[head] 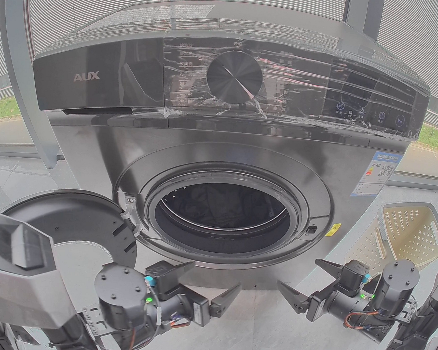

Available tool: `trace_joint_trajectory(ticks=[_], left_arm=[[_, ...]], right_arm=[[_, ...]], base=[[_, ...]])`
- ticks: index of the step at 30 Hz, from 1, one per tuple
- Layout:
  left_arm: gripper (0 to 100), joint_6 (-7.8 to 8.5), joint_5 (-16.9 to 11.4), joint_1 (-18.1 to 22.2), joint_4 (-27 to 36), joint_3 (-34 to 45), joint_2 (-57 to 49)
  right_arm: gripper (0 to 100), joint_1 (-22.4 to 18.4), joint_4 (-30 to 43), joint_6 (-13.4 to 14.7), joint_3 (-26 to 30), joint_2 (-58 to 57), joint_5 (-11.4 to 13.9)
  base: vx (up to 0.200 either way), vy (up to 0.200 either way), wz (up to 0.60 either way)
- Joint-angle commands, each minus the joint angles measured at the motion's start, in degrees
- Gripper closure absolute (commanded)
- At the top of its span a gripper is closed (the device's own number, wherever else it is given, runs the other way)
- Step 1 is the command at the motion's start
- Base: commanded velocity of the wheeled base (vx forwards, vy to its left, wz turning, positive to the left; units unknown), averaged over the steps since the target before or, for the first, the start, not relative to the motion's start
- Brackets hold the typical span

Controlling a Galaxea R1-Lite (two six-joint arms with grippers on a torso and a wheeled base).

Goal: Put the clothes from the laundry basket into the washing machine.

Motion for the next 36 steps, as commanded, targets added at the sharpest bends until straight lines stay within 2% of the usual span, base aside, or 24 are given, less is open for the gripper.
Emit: trace_joint_trajectory(ticks=[1, 5, 9, 12, 14, 17, 21, 23, 24, 26, 32, 35, 36], left_arm=[[0, -1.24, 0.9, 1.5, -1.0, 8.8, -11.3], [0, -0.89, 0.8, 4.0, -1.0, 11.3, -12.7], [0, -0.45, 2.3, 6.4, -1.0, 13.5, -13.2], [0, 0.08, 3.2, 6.6, -1.0, 14.7, -13.3], [0, 2.19, 3.9, 6.5, -1.1, 15.9, -13.6], [0, 3.68, 4.2, 6.3, -1.0, 16.7, -16.2], [0, 7.02, 5.2, 6.6, -0.8, 16.7, -19.6], [0, 7.29, 5.9, 6.6, -0.7, 16.7, -20.0], [0, 7.37, 7.5, 6.6, -0.5, 16.7, -21.1], [0, 7.64, 8.7, 6.5, 0.2, 16.7, -22.9], [0, 9.66, 9.0, 5.8, 7.7, 16.7, -30.6], [0, 9.48, 9.4, 5.9, 13.5, 16.7, -35.6], [0, 9.22, 9.5, 6.3, 16.6, 16.7, -37.8]], right_arm=[[0, -1.5, 0.0, 0.3, 4.2, -3.6, -2.8], [0, -4.7, 0.3, 0.9, 4.9, -4.9, -3.0], [0, -8.0, 1.4, 0.0, 4.9, -9.4, -3.1], [0, -9.4, 4.5, 0.3, 4.9, -11.7, -4.4], [0, -9.9, 8.8, 0.7, 4.9, -15.4, -5.5], [0, -9.9, 14.4, 0.7, 4.9, -20.9, -5.6], [0, -9.3, 21.5, 1.2, 4.9, -27.0, -5.6], [0, -9.1, 23.0, 1.6, 4.9, -28.4, -5.6], [0, -9.1, 26.0, 2.4, 4.9, -31.7, -5.9], [0, -8.8, 29.7, 2.6, 4.9, -35.9, -6.0], [0, -9.3, 45.5, 2.7, 4.9, -49.2, -6.0], [0, -10.5, 49.9, 2.7, 4.9, -54.5, -6.1], [0, -12.1, 52.3, 2.8, 4.9, -56.5, -6.1]], base=[[0.000, 0.000, 0.00], [0.000, 0.000, 0.00], [0.000, 0.000, 0.00], [-0.067, 0.000, 0.00], [-0.200, 0.000, 0.00], [-0.200, 0.000, 0.00], [-0.200, 0.000, 0.00], [-0.200, 0.000, 0.00], [-0.200, 0.000, 0.00], [-0.200, 0.000, 0.00], [-0.200, 0.000, 0.00], [0.000, 0.000, 0.00], [0.000, 0.000, 0.00]])
